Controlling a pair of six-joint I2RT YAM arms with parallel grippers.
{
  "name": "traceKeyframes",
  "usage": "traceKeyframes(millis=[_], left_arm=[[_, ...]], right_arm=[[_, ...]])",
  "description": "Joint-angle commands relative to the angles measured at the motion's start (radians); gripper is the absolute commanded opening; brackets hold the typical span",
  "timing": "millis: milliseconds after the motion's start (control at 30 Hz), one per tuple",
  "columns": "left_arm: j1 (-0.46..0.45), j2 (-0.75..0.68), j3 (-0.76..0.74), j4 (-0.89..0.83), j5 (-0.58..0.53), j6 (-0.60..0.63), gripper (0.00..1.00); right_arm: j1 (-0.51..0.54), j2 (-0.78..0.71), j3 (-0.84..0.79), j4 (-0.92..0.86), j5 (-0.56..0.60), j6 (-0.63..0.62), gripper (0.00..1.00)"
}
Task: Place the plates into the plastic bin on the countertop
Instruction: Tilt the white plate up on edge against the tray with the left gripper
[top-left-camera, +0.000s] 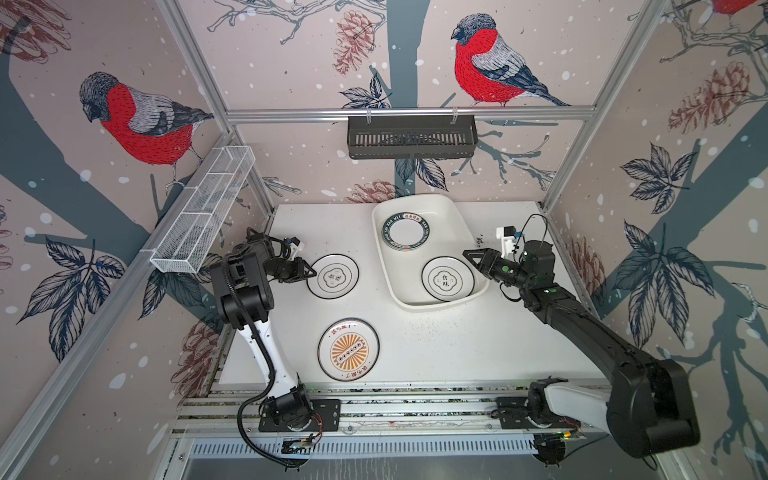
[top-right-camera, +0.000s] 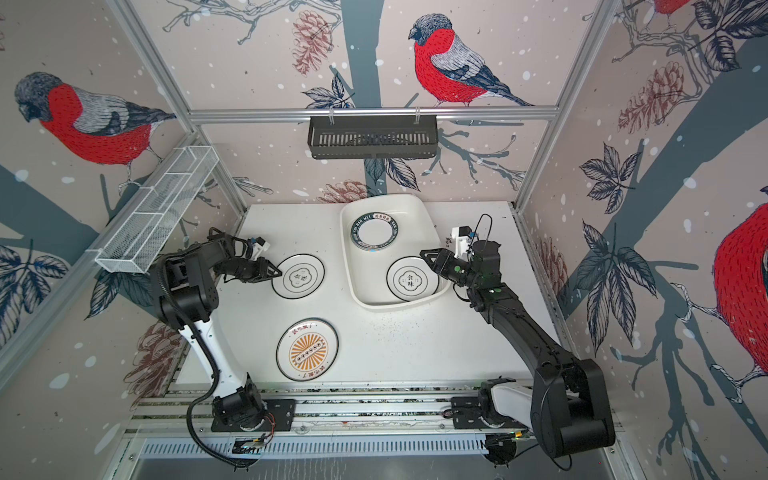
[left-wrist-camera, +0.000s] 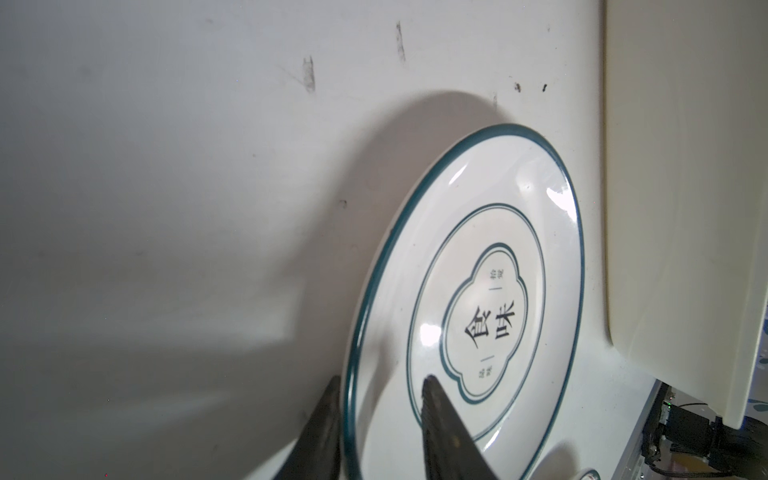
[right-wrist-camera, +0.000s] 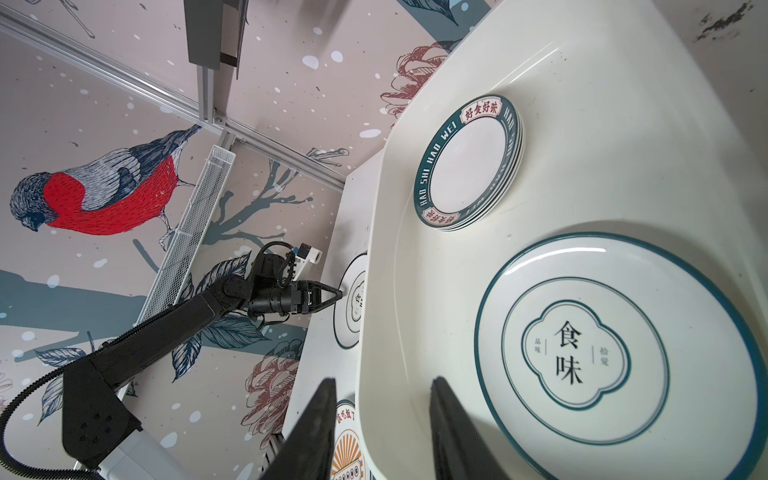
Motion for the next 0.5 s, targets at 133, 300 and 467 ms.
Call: traceKeyframes(millis=[133,300,467], left_arm=[[0.001,0.021,-0.020,-0.023,-0.005,-0.001,0.29],[0.000,0.032,-0.027,-0.017,0.023,-0.008,0.26],[0.001,0.042,-0.032,-0.006,0.039,-0.017,0.22]], right_arm=[[0.003,0.003,-0.006,0.046,-0.002,0.014,0.39],[0.003,0.002,-0.017,0.058,-0.002,0.020,0.39],[0.004,0.003,-0.022,0.056,-0.004,0.022,0.38]])
